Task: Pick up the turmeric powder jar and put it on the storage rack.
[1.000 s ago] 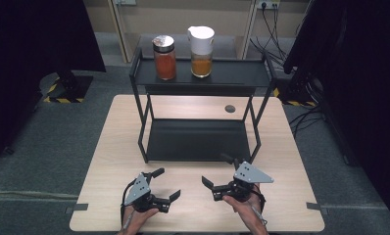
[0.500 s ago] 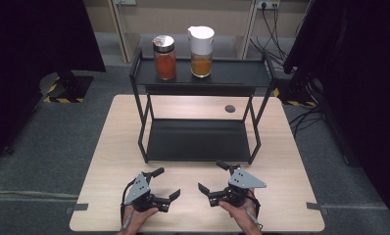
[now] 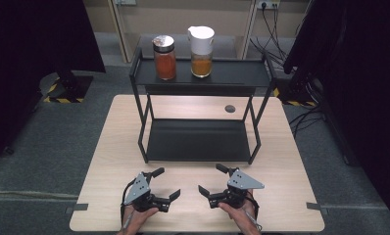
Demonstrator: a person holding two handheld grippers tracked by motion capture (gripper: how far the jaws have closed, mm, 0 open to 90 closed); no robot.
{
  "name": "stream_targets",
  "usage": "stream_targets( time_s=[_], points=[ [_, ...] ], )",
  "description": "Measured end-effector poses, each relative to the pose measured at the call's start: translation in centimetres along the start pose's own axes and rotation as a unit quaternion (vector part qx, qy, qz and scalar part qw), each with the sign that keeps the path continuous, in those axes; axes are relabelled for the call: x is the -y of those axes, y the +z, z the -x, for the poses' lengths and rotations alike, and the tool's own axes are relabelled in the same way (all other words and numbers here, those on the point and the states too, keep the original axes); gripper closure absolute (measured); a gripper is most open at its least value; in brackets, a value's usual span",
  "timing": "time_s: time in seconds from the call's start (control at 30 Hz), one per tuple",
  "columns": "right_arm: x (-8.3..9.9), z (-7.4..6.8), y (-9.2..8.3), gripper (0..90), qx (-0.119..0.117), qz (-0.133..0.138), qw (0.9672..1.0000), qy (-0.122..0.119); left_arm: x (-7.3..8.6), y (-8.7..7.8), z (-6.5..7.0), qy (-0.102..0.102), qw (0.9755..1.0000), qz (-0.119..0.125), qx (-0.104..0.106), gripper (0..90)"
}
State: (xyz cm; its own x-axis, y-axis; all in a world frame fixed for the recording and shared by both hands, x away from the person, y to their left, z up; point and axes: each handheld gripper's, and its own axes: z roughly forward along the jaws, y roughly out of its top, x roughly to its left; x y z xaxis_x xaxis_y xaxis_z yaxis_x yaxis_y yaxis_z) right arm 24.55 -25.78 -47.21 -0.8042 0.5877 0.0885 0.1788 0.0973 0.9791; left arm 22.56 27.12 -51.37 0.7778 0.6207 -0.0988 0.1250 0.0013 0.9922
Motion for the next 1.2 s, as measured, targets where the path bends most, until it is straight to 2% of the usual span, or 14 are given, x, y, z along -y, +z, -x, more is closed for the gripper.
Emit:
stream_targets(
  time_s=[1.2],
  points=[
    [0.28,0.21,0.02,0.5,0.006,-0.001,0.9999,0.012,-0.01,-0.25,0.21,0.003,1.0,0.001,0.003,1.6]
  ],
)
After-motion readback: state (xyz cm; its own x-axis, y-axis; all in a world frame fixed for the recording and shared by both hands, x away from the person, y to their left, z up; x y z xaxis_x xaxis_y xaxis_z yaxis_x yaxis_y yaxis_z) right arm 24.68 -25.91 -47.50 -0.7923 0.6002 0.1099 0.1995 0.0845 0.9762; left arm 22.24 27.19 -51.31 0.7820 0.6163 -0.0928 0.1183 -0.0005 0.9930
